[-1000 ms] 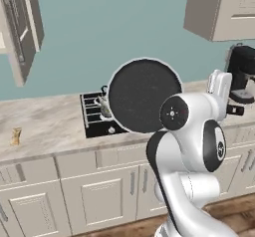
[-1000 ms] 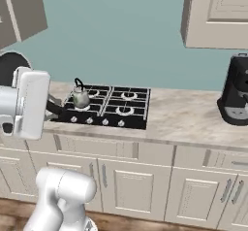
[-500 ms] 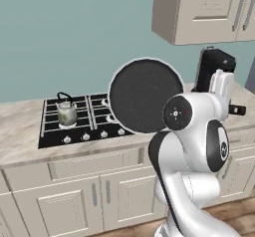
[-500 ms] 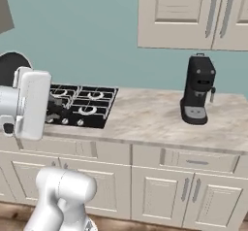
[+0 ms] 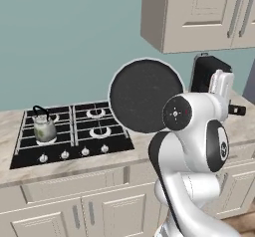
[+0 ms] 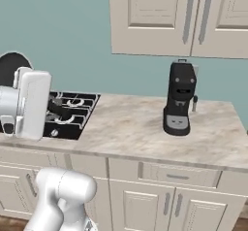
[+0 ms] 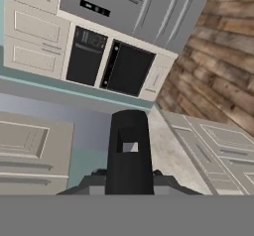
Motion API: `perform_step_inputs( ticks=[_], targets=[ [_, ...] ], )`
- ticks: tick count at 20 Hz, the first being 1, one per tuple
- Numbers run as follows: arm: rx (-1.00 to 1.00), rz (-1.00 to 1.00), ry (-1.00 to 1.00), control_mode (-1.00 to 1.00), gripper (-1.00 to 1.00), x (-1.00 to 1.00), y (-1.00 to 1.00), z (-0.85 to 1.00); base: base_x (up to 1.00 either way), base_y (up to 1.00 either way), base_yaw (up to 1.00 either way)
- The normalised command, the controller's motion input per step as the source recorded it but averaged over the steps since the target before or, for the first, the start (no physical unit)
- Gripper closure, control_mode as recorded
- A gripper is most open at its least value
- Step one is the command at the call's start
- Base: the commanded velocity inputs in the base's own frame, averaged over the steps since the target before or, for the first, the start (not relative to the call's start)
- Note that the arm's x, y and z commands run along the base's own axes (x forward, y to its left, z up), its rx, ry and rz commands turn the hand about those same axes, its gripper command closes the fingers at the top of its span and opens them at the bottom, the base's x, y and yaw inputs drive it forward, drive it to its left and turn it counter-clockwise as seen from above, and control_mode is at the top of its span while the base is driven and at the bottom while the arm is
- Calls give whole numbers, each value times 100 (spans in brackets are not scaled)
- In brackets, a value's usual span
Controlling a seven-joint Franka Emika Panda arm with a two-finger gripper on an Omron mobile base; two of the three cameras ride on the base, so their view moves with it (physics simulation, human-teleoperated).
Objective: Pick the pan from the cabinet and place it on the stove. Then turn on the stove burner for the pan.
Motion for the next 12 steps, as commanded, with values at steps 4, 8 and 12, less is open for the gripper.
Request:
perform_step_inputs(
  ticks=[4,8,12],
  targets=[
    [0,0,0,100,100,0,0,0,35,-22,1],
    [0,0,0,100,100,0,0,0,20,-2,0],
    [0,0,0,100,100,0,0,0,18,9,0]
  ],
)
